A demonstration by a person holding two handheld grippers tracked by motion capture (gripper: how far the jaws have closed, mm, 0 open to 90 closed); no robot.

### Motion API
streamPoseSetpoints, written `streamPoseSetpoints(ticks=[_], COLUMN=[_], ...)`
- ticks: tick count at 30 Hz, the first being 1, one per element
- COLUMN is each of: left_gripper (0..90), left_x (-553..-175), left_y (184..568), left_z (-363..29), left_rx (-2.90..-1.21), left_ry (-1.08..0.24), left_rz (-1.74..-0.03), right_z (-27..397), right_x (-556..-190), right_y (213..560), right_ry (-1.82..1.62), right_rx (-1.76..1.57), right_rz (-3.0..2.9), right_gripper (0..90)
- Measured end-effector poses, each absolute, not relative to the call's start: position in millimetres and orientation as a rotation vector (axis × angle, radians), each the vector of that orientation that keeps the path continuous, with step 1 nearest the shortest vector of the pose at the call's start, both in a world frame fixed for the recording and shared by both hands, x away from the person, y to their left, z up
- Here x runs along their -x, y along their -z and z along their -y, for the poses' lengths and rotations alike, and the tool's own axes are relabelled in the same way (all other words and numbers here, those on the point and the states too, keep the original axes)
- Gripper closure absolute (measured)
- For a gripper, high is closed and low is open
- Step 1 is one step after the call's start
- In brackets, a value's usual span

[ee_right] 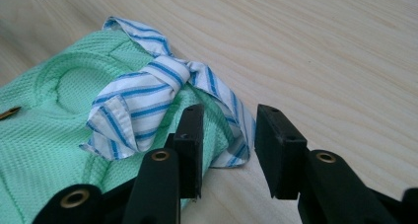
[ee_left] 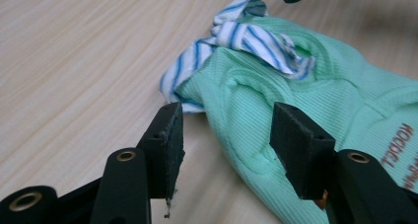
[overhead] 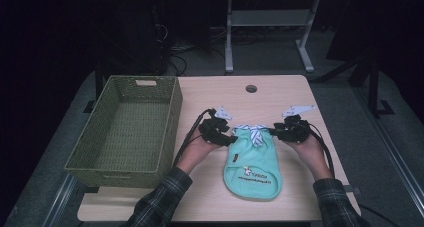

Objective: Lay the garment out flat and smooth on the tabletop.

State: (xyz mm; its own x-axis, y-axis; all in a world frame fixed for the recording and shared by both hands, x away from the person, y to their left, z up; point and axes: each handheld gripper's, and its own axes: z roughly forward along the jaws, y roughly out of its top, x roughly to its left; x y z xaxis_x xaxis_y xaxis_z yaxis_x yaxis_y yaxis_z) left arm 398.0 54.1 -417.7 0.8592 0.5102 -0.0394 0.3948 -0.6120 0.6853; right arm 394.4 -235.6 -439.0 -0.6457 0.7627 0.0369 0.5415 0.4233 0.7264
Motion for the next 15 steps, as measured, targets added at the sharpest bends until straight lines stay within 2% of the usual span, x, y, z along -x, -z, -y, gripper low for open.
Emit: streamPoseSetpoints(ticks=[15], left_gripper=[45.8], left_x=[-440], left_y=[432], left_z=[-40], left_rx=[-2.261], left_ry=[-0.185], left_rz=[-0.672], right_z=[240], right_x=[-405], right_y=[446], right_ry=[-1.111], right_rx=[-1.195], right_rz=[-2.354], right_gripper=[60.1])
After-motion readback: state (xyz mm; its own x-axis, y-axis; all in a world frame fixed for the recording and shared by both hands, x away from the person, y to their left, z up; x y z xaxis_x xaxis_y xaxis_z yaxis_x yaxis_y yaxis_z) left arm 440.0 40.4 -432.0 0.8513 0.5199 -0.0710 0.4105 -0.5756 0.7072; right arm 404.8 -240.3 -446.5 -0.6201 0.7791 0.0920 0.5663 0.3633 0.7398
